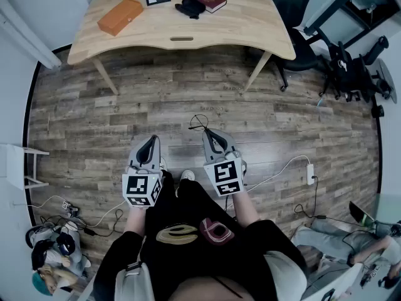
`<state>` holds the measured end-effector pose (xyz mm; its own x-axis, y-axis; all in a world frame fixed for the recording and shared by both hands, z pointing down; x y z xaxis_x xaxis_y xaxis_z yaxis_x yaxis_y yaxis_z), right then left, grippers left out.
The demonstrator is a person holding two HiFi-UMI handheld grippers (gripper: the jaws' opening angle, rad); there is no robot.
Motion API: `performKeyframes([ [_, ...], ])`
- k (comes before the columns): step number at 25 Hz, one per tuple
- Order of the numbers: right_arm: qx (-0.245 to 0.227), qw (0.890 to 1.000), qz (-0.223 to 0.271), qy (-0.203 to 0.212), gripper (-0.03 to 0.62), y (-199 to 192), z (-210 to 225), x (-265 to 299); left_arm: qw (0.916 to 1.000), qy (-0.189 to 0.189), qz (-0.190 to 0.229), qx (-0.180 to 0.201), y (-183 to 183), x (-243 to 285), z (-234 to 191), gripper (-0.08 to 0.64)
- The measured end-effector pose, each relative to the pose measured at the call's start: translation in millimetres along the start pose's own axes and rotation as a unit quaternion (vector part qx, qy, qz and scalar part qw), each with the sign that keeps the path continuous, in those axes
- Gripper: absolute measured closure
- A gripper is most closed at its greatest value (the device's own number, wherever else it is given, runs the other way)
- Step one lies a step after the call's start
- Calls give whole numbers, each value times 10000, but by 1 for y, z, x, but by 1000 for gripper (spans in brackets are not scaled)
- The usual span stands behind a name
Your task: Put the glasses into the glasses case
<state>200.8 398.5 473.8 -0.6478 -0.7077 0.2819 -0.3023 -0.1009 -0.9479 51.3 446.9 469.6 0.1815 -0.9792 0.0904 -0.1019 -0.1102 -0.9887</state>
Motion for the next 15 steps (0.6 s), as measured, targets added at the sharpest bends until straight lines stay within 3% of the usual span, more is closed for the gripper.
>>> performKeyframes([
  [15,115,9998,72,-167,575,22,-20,16,9994,-293,83,-136,9,9,-30,540],
])
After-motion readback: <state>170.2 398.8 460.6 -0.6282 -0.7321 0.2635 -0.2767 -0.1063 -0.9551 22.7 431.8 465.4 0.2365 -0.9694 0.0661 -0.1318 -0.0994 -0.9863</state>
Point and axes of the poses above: the fingertips, and each gripper's own axes: x forward along the fingers, z to its right, y out of its top, the point moved 1 cm from there along -x, backward along the fingers, and after that the axes turned 11 degrees about z, right-handed, at the moved point
